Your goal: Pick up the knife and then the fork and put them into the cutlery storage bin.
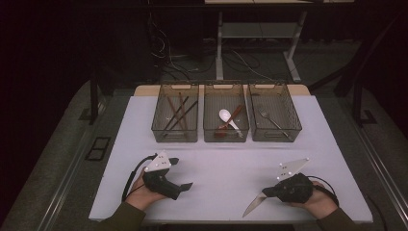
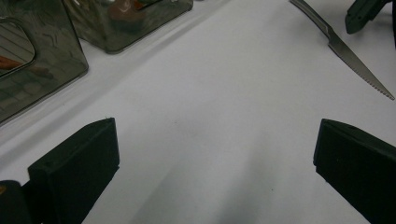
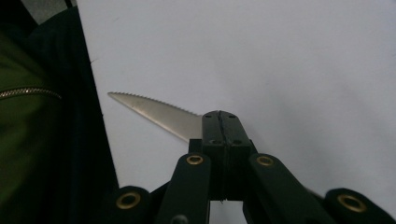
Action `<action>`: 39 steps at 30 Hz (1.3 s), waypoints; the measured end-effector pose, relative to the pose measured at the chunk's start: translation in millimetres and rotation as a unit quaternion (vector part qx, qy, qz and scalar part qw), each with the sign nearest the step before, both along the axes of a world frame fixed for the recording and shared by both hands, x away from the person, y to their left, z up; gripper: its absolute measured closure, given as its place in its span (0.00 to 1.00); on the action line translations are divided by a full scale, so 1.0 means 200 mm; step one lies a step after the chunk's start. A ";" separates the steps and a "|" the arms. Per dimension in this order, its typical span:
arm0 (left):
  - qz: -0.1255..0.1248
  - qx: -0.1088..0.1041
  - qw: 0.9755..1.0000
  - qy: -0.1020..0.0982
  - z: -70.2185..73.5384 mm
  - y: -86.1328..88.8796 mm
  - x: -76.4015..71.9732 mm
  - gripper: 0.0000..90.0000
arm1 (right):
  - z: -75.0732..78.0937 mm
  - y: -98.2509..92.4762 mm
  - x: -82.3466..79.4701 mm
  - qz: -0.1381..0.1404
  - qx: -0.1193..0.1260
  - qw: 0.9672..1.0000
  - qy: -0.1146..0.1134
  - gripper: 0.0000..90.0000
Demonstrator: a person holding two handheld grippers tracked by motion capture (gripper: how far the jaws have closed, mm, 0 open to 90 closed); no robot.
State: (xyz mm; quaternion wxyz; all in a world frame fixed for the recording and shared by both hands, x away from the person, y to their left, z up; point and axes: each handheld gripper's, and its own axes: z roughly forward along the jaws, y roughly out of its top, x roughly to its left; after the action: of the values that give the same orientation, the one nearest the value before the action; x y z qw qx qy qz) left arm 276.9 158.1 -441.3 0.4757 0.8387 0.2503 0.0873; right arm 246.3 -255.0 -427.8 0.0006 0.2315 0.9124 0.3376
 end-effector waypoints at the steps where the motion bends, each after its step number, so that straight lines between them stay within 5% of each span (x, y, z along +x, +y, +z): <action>1: 0.000 0.000 1.000 0.000 0.00 0.00 0.00 0.00 | -0.01 0.01 -0.01 0.001 -0.002 1.000 0.003 0.99; 12: 0.001 0.000 1.000 -0.001 0.00 0.00 0.00 0.00 | -0.05 0.06 -0.04 0.039 -0.022 0.999 -0.004 0.99; 39: -0.002 0.000 1.000 -0.002 0.00 -0.01 0.00 0.00 | -0.07 0.19 0.03 0.027 -0.024 0.998 -0.046 1.00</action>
State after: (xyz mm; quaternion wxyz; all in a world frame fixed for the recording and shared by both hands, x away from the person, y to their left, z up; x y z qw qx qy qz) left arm 277.7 156.8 -441.5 0.4765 0.8390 0.2475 0.0880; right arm 251.8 -216.6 -441.1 0.0387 0.1907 0.9251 0.3262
